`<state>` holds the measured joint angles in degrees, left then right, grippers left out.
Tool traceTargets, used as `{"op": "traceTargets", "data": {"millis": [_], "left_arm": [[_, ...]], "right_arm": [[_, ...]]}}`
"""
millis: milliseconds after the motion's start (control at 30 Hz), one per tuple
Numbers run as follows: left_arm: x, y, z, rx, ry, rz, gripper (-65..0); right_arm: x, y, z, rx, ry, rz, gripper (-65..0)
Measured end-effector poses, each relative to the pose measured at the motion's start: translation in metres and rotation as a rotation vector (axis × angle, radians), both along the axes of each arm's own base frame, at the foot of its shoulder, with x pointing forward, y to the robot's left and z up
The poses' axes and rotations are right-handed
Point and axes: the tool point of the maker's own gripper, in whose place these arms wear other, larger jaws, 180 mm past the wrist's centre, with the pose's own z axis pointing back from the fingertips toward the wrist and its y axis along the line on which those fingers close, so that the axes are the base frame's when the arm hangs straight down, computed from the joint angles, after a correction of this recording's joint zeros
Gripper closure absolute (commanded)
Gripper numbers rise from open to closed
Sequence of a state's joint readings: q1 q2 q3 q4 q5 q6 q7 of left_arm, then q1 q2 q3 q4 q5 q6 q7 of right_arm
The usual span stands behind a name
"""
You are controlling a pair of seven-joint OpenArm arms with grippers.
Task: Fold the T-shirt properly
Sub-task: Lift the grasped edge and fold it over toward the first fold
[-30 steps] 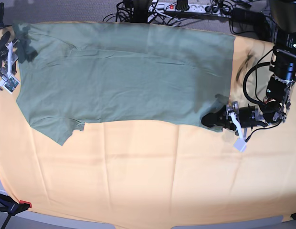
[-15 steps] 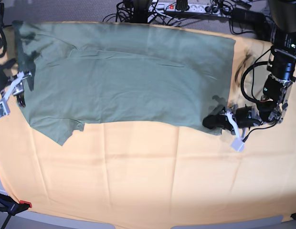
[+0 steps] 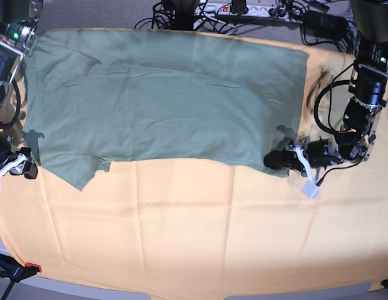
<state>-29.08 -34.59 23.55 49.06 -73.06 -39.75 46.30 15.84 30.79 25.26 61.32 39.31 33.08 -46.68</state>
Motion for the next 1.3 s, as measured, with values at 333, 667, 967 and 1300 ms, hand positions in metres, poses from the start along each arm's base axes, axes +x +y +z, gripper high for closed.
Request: {"op": "traceTargets", "data": {"millis": [333,667,967,1300], "left_arm": [[0.000,0.000,0.000,0.003,0.000,-0.001,0.0],[0.000,0.000,0.000,-0.001,0.000,0.000,0.0],[0.008,0.003,0.002,0.022,-0.037,0.015,0.0],[0.046,0.026,0.030,0.089,-0.230,0.105,0.0]], "right_arm": [[-0.012,0.032,-0.030,0.237,0.091,0.085,-33.8],[-0.012,0.044,-0.030,0.277,0.082,0.111,-23.8],[0.000,0.047,-0.023,0.289,0.024,0.097,0.0],[0.032,0.028,0.001,0.139,-0.065,0.067,0.0]]}}
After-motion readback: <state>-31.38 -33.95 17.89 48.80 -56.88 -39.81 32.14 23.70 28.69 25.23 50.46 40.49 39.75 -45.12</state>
